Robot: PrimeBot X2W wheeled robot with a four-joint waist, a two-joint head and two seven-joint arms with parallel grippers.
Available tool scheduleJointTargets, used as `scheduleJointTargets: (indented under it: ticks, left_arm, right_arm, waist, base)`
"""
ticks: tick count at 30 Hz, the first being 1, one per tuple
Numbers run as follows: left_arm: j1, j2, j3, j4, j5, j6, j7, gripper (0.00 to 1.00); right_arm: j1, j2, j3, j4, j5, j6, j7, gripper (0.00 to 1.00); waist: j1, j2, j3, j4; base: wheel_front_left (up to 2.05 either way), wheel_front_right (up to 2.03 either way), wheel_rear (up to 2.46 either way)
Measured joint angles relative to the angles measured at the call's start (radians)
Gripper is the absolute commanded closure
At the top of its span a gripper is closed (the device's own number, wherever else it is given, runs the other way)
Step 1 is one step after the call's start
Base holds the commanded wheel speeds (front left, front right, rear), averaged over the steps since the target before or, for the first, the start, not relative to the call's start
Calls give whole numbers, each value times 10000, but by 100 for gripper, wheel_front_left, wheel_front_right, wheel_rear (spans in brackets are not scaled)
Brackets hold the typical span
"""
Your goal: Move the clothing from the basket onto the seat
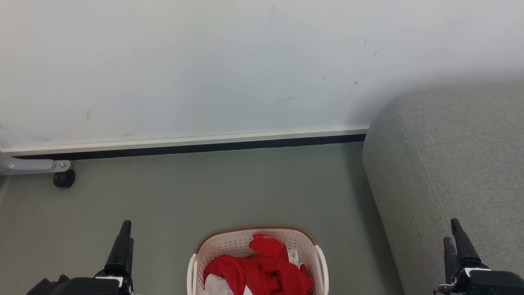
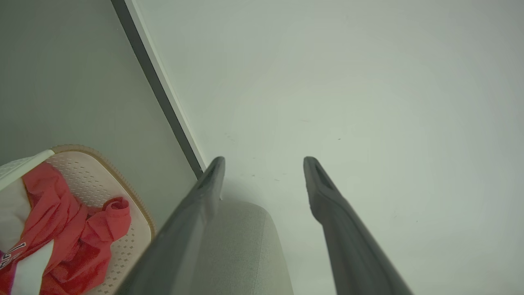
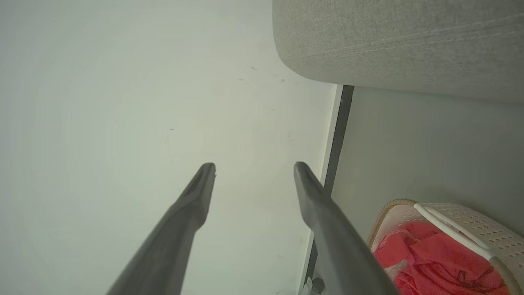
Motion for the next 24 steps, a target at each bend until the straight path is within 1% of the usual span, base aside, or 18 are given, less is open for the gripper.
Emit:
scheduleJointTargets:
  ticks: [3,11,16,24]
  left_arm:
    - [-86,92,-100,-25,205,0,-121,0]
    - [-309,476,-656,-132,1551,35,-518,0]
    - [-415,721,-1045,-255,2569,184,-721,0]
    - [-728,1045,-1651,-364,3969,523,-1026,0]
  right_arm:
    - [-78,-58,111,-21,-282,2,-96,0]
    - [-238,-395,610,-128,-1630,-40,-560,0]
    - [-386,-621,947,-199,-2552,-221,-744,0]
    - [-570,-1034,1524,-297,-4119,-617,-1055,0]
  waist:
    - [0,1,1,1]
    - [0,1,0,2]
    - [-1,0,-5,3]
    - [0,0,-24,33]
  base:
    - [0,0,0]
    - [0,0,0]
    - [0,0,0]
    - [0,0,0]
